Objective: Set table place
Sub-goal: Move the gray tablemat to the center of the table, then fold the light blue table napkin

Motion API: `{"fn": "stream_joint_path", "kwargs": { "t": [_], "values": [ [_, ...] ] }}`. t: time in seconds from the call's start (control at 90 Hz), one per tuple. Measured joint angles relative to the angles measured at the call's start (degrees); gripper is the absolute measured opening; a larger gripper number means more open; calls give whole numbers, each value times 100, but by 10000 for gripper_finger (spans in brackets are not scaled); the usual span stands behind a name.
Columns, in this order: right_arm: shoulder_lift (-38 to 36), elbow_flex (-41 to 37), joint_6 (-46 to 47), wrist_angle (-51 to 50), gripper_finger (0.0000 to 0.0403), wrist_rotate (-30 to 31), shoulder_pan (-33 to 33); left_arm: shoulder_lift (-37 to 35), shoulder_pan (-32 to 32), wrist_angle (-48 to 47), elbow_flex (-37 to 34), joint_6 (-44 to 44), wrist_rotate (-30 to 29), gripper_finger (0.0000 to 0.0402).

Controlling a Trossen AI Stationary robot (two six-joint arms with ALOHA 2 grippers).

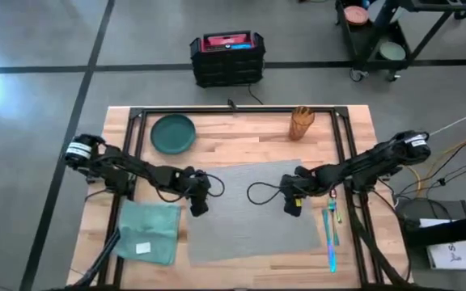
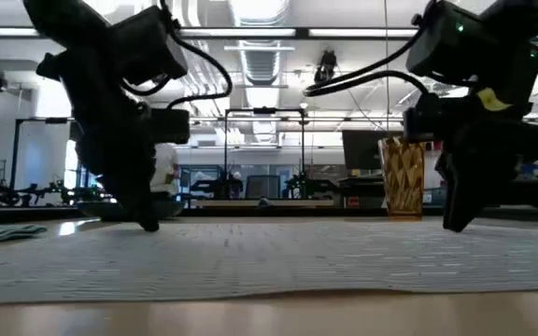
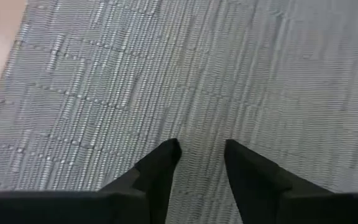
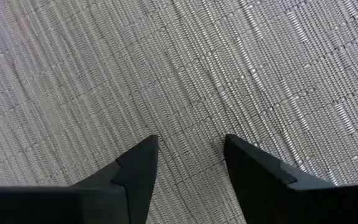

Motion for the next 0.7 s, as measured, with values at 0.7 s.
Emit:
{"fn": "stream_joint_path", "kwargs": {
  "t": [0.7],
  "values": [
    [-668,358,-619,-603,162,-120,2,-559,105,-1803,988,-46,382,200]
  ]
}}
